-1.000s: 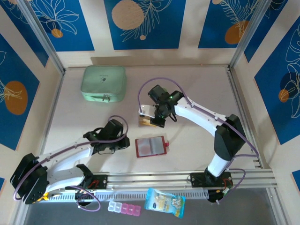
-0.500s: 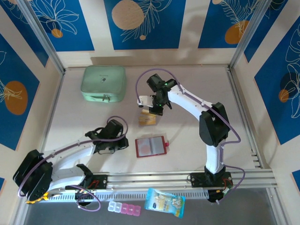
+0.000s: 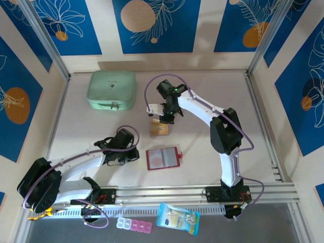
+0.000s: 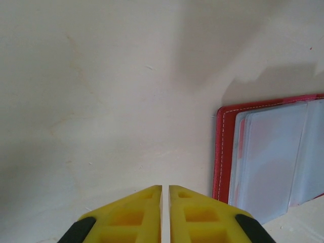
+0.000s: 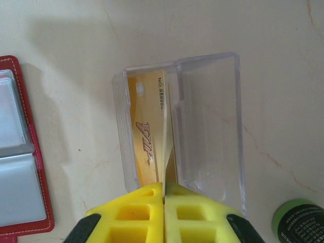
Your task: Take the credit cards out of the card holder
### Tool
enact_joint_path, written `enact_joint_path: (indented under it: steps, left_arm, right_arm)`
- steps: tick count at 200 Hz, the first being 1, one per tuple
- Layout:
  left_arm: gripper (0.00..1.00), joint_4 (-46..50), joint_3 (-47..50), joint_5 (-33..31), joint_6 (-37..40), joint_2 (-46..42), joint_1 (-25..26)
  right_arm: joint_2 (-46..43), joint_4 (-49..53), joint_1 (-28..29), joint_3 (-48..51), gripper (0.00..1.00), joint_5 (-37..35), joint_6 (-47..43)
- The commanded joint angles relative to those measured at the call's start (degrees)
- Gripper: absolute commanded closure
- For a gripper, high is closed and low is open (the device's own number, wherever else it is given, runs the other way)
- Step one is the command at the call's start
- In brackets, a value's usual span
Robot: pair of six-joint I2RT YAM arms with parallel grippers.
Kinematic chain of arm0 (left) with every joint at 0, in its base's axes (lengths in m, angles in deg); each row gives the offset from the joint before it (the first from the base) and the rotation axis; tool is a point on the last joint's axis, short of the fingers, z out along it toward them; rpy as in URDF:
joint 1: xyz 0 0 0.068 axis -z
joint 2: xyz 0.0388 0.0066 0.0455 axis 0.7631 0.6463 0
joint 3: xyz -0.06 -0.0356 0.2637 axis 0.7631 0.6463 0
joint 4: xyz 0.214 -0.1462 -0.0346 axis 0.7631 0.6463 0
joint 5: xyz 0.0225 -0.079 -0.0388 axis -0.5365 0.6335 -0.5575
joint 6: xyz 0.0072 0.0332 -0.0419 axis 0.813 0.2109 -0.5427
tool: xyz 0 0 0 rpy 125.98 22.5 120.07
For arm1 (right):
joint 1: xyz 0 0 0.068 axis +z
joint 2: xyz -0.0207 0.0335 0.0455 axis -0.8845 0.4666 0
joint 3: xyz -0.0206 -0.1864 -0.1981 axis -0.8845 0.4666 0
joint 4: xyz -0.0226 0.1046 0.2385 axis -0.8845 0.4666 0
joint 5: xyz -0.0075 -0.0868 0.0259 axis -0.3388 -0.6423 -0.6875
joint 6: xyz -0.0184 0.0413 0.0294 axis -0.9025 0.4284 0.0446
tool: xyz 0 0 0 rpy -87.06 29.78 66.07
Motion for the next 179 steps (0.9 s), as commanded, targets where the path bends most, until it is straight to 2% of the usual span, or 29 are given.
enact_joint_path:
  steps: [1, 58, 92, 126, 179]
  left_arm:
    - [0.89, -0.37, -1.29, 1.34, 0.79, 0.4, -0.72]
    - [0.89, -1.63, -2.03, 2.83, 0.66, 1.09, -0.73]
    - [0.89, -4.14, -3.04, 5.57, 0.25, 4.09, -0.66]
    - [0.89, -6.76, -4.34, 7.83, -0.43, 7.98, 0.53]
    - [0.9, -9.17, -5.78, 7.7, -1.51, 12.32, 4.63]
  right_arm:
    - [0.59, -0.21, -0.41, 0.31, 0.86, 0.74, -0.34]
    - [-2.93, -1.12, -0.24, 1.49, 0.86, 1.19, 2.64]
    - [-7.24, -4.34, 0.41, 6.3, 0.86, 3.3, 7.79]
    - [-11.69, -7.84, 2.55, 11.89, 0.86, 4.11, 16.16]
    - [-20.25, -14.72, 5.76, 23.1, 0.86, 6.26, 32.89]
